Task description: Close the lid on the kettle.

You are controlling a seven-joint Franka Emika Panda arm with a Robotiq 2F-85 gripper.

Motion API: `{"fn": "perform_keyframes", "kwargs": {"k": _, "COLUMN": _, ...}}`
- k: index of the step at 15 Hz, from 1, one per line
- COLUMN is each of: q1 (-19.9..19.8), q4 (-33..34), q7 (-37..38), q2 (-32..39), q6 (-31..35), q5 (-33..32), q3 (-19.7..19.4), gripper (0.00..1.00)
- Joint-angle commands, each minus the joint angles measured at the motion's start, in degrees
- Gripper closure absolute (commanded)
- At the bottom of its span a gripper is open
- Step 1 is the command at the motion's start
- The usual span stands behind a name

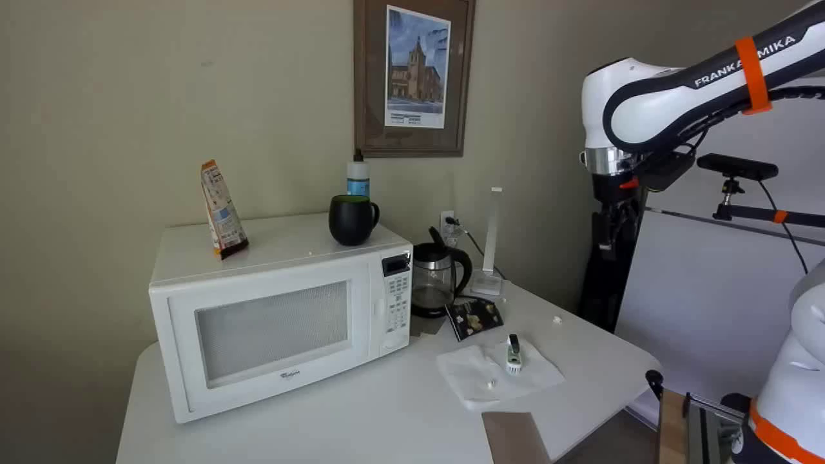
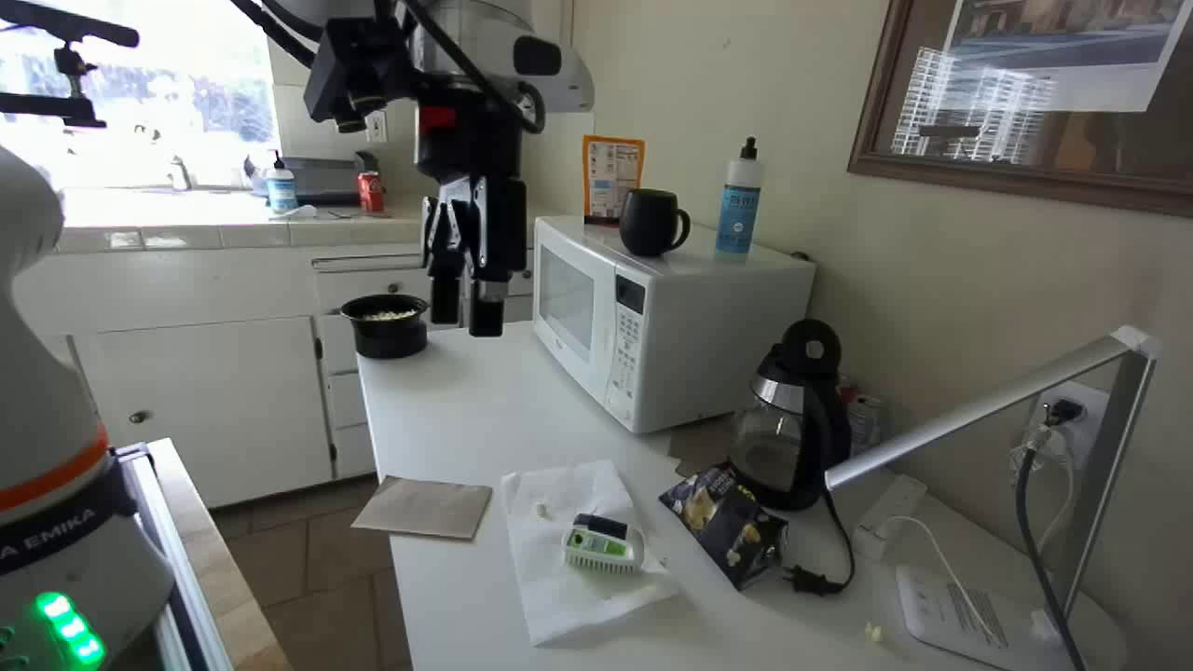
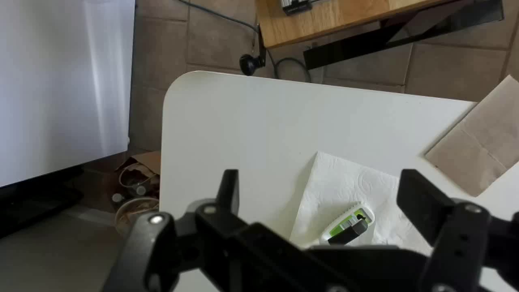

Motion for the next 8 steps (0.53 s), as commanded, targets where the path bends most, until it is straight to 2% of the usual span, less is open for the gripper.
{"fn": "perform_keyframes", "kwargs": {"k": 1, "q1": 1.07, "q4": 0.19, "q7": 0.47, "q2": -0.10, "q6": -0.48, "q5": -0.47, "q3": -0.88, "gripper": 0.00}}
{"fn": "perform_keyframes", "kwargs": {"k": 4, "q1": 1.78, "q4": 0.79, "q7": 1.75, "q2": 1.25, "q6": 1.04, "q5": 1.33, "q3": -1.01, "gripper": 0.00}}
{"fn": "perform_keyframes", "kwargs": {"k": 6, "q1": 3.44, "q4": 2.65, "q7": 4.21, "q2": 4.42, "q6": 4.07, "q5": 6.14, "q3": -1.42, "gripper": 0.00}}
{"fn": "perform_keyframes", "kwargs": {"k": 8, "q1": 5.38, "q4": 5.89, "q7": 6.50, "q2": 10.02, "q6": 10.06, "q5": 12.81, "q3": -2.29, "gripper": 0.00}}
